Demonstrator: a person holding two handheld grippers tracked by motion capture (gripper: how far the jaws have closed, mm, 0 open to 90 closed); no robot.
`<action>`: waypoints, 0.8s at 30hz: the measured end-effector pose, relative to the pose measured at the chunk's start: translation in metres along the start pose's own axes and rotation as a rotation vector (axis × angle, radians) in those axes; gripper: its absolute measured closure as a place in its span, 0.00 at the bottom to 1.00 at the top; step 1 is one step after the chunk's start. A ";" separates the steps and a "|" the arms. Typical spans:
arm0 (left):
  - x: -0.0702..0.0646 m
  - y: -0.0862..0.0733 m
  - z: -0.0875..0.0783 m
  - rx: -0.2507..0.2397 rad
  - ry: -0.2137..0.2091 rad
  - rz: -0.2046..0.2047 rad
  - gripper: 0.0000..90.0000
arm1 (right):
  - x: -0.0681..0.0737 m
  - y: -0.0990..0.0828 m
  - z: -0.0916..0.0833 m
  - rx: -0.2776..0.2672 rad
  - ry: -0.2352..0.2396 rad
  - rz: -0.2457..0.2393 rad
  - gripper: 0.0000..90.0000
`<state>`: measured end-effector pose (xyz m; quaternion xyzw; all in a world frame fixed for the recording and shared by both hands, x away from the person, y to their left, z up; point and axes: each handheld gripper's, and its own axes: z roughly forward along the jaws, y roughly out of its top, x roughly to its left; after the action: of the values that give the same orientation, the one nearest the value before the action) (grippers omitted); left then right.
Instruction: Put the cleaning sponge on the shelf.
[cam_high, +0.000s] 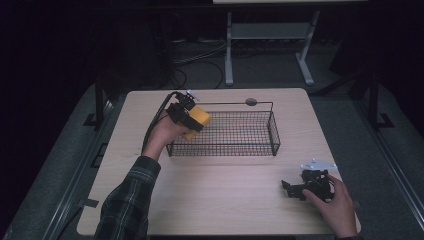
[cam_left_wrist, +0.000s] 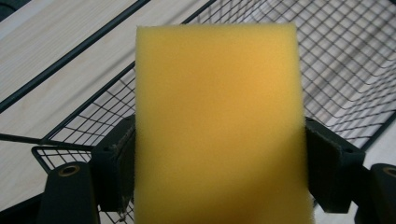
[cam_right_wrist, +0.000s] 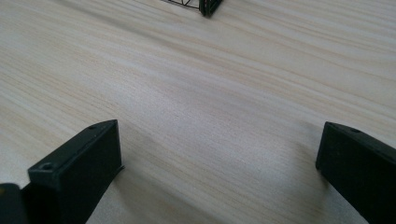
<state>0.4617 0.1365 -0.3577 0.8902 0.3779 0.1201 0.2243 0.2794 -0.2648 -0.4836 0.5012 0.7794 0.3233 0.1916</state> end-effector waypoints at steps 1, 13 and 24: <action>0.001 0.000 0.001 0.004 0.003 -0.002 0.25 | 0.000 0.000 0.000 0.000 0.000 0.000 0.00; 0.010 -0.008 0.025 0.026 0.005 -0.061 0.25 | 0.000 0.000 0.000 0.000 0.000 0.000 0.00; 0.010 -0.013 0.041 0.064 0.004 -0.079 0.25 | 0.000 0.000 0.000 0.000 0.000 0.000 0.00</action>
<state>0.4757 0.1392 -0.3993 0.8813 0.4166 0.1006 0.1993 0.2795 -0.2648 -0.4836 0.5013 0.7794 0.3233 0.1916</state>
